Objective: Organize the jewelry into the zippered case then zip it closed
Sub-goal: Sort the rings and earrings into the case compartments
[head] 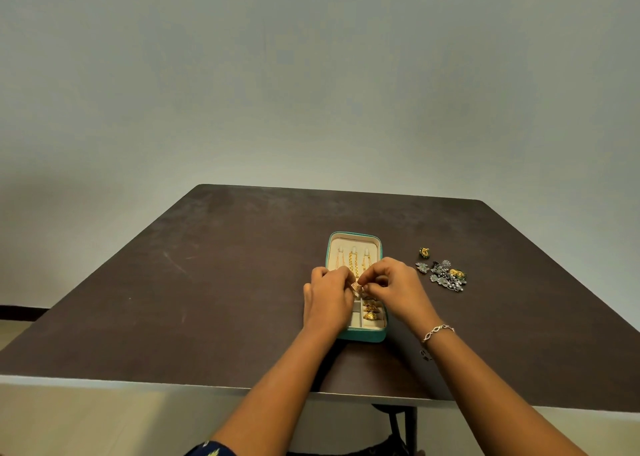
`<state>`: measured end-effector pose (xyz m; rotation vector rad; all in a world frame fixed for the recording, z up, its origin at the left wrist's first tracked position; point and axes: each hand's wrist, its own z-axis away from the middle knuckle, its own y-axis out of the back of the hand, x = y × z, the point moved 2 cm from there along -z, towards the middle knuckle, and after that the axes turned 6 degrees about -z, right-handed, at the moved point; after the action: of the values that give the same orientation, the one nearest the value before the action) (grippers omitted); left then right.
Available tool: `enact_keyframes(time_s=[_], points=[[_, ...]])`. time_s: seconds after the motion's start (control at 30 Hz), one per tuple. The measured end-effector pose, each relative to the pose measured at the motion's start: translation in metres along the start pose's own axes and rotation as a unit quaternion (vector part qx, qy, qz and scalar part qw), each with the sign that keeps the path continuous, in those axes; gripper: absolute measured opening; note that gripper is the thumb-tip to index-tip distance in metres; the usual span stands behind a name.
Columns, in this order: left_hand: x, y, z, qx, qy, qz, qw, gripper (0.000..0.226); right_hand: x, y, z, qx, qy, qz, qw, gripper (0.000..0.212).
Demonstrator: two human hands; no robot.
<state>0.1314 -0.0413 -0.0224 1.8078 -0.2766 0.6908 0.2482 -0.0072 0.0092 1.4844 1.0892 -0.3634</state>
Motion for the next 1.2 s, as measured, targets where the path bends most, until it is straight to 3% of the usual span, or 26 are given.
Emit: enact_keyframes(time_s=[0.2,0.43,0.7,0.83,1.0,1.1,1.2], points=[[0.001,0.001,0.001,0.002,0.007,-0.004,1.000,0.015,-0.001,-0.003,-0.004,-0.026,0.026,0.083,0.996,0.014],[0.004,0.001,0.000,0.003,-0.055,-0.064,0.996,0.016,0.000,-0.001,-0.002,-0.010,0.015,0.066,0.998,0.015],[0.005,0.003,0.003,0.019,-0.058,-0.074,0.995,0.020,-0.001,-0.002,-0.001,-0.007,0.017,0.062,0.998,0.018],[0.004,0.004,0.006,0.022,-0.043,-0.060,0.997,0.020,-0.004,-0.006,-0.001,-0.037,0.054,0.152,0.986,0.021],[0.003,0.003,0.006,0.011,-0.006,-0.021,1.000,0.018,-0.014,-0.015,0.000,-0.103,0.088,0.311,0.941,0.027],[0.002,0.004,0.007,0.013,-0.015,-0.011,1.000,0.020,-0.020,-0.019,-0.001,-0.127,0.106,0.336,0.927,0.025],[0.000,0.004,0.007,0.021,-0.019,0.014,0.999,0.025,-0.021,-0.020,-0.003,-0.130,0.099,0.310,0.937,0.026]])
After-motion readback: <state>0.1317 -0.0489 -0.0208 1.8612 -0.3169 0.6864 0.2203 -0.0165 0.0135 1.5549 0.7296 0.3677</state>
